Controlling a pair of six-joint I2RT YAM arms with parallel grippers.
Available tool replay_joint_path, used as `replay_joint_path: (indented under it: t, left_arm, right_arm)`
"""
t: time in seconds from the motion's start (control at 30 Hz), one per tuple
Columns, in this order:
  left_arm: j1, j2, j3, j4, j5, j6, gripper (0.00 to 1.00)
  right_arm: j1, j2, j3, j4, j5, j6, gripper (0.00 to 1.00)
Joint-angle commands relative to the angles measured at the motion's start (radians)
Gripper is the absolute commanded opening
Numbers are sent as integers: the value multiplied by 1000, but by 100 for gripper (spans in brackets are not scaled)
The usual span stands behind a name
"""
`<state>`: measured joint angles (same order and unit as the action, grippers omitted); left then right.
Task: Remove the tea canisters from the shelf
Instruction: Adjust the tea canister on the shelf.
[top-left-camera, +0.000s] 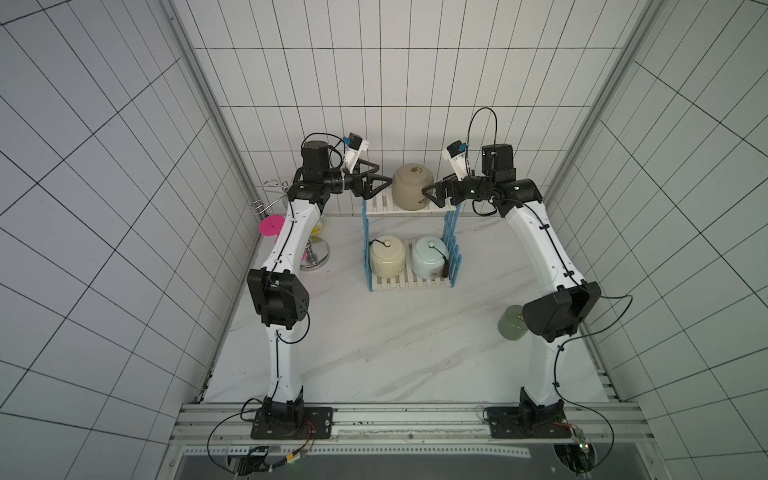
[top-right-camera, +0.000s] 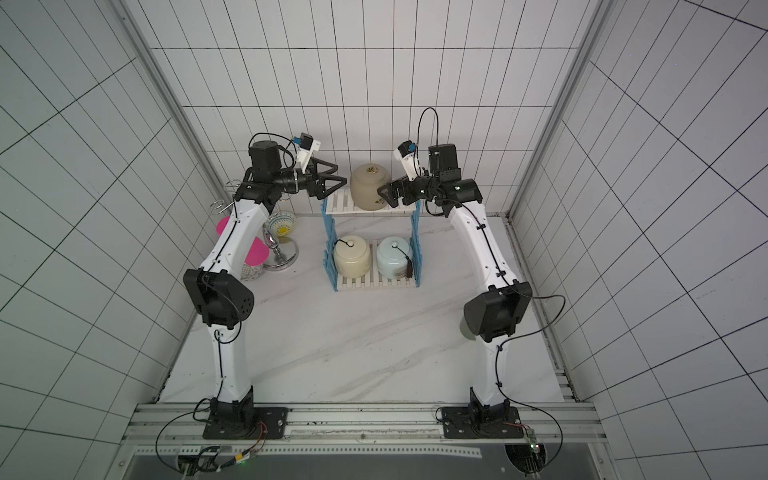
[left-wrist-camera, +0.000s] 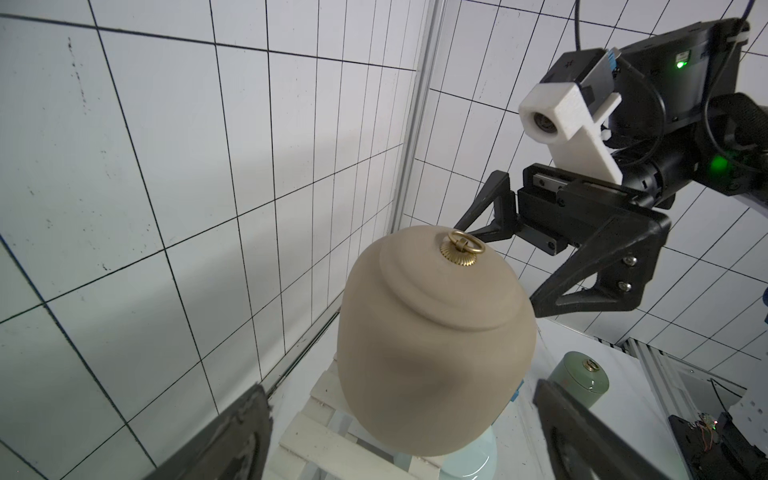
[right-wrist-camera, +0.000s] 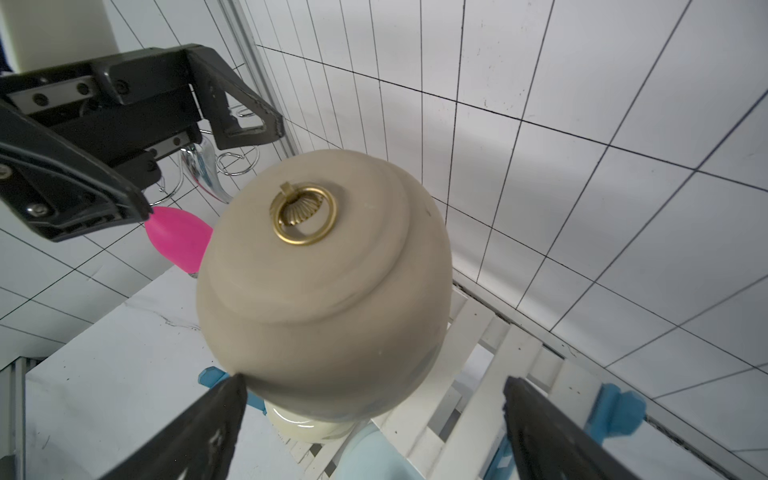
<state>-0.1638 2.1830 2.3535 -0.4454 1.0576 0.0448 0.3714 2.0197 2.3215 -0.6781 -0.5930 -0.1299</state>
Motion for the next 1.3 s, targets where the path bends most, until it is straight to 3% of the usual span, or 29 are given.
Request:
replay_joint_path:
  t: [0.0, 0.33, 0.47, 0.97, 1.27]
  left_arm:
    - [-16, 35, 40, 16, 23, -2, 99]
    - [-29, 100, 77, 83, 128, -77, 99]
    - [-34, 112, 76, 141, 157, -135, 99]
    - [-72, 145, 88, 140, 171, -129, 99]
    - [-96, 134, 78, 124, 189, -129, 88]
  right_arm:
    - [-27, 6, -23, 86, -120, -33, 99]
    - [-49, 64, -26, 117, -387, -84, 99]
    - [-51, 89, -18, 129, -386, -79, 99]
    - [-63, 155, 1, 199, -429, -29, 99]
    - [-43, 166, 9, 198, -426, -48, 100]
